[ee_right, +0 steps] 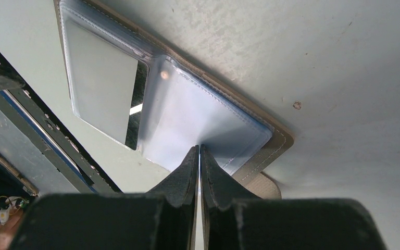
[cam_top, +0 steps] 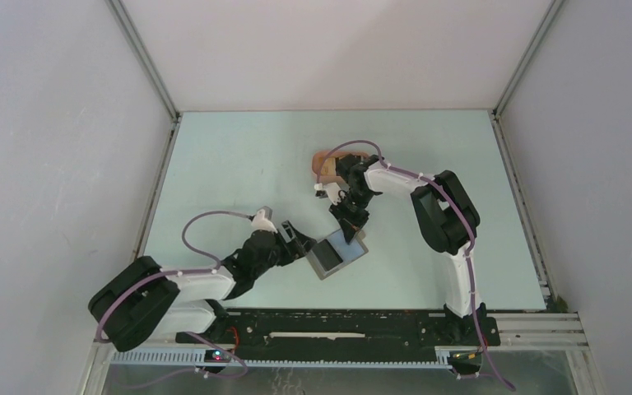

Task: Put the credit cards into the card holder
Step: Close the card holder at the center of the board.

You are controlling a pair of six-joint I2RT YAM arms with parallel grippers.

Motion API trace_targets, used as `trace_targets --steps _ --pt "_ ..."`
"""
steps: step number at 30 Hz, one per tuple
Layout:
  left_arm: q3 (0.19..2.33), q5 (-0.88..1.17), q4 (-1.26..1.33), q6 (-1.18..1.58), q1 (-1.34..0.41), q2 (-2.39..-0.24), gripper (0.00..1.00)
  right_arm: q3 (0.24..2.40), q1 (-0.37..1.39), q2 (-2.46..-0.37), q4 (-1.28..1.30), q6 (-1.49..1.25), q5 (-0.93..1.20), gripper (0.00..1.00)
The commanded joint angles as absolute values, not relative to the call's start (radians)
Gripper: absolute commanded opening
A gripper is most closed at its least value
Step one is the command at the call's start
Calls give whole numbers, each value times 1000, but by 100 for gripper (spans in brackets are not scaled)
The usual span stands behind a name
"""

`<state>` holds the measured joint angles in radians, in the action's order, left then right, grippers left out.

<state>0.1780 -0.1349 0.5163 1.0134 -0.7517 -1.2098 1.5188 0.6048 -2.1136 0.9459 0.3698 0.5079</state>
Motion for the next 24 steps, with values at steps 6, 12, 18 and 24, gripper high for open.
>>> trace_targets --steps 6,12,18,24 --pt "126 27 644 1076 -683 -1453 76 1519 611 -2154 956 411 440 11" --pt "84 89 764 1116 -684 -1520 68 1519 611 -2153 954 413 445 11" --pt "43 160 917 1169 -683 -1539 66 1520 611 -2151 955 413 444 11" --pt "28 136 887 1151 -681 -1508 67 1519 611 -2149 956 413 448 12"
